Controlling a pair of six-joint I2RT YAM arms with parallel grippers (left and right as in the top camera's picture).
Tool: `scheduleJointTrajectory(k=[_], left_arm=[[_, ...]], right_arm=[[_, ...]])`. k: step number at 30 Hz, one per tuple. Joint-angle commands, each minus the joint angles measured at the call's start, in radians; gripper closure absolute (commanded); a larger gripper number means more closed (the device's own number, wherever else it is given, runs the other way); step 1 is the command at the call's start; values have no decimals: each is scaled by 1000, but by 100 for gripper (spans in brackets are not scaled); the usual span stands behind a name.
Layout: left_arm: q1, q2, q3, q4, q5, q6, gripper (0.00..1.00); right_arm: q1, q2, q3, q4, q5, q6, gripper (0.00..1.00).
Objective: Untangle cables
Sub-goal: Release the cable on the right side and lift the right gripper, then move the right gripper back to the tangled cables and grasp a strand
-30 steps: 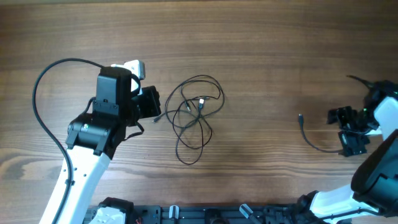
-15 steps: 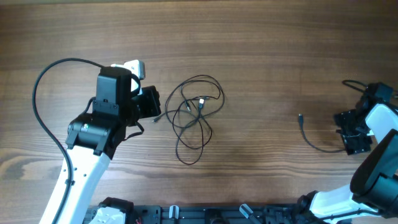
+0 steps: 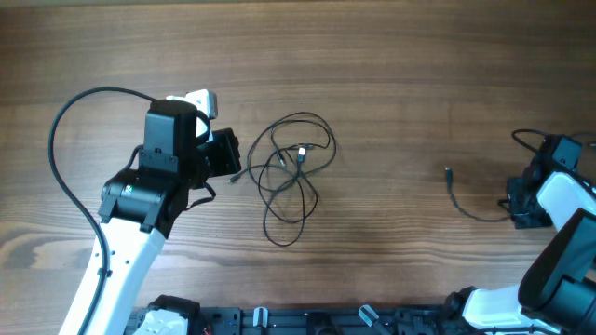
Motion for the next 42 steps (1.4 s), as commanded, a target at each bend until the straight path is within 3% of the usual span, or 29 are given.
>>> scheduleJointTrajectory(k=[1, 7, 12, 14, 18, 23, 25, 27, 30, 34, 35, 39, 40, 42], left_arm=[[-4, 4, 0, 3, 2, 2, 96], [-4, 4, 0, 2, 2, 2, 96], [-4, 4, 0, 2, 2, 2, 96], [-4, 4, 0, 2, 2, 2, 96], [-4, 4, 0, 2, 2, 2, 96], [-4, 4, 0, 2, 2, 2, 96], [-4, 12, 0, 2, 2, 2, 96], [-4, 23, 0, 3, -5, 2, 96], [-3, 35, 0, 41, -29, 2, 96], [-3, 35, 0, 75, -29, 2, 93], [-3, 35, 0, 83, -38, 2, 77], [22, 35, 0, 116, -155, 2, 71], [43, 35, 0, 116, -159, -3, 64], [141, 35, 0, 99, -155, -82, 39]], right_arm=[[-5, 91, -106, -1, -77, 0, 96], [-31, 89, 58, 88, -77, -220, 96], [-217, 89, 377, 80, -387, -203, 96], [-278, 89, 470, 80, -426, -209, 96], [-400, 89, 573, 96, -445, -166, 96], [-484, 89, 574, 113, -515, -131, 96], [-469, 89, 572, 79, -643, -133, 78], [-436, 89, 572, 39, -792, -198, 73], [-340, 89, 572, -65, -992, -481, 44], [-140, 89, 572, -269, -1062, -822, 25], [-64, 89, 568, -324, -1061, -911, 23], [190, 89, 568, -401, -1061, -1094, 17], [283, 89, 568, -422, -1058, -1153, 15], [482, 89, 568, -437, -1006, -1232, 4]])
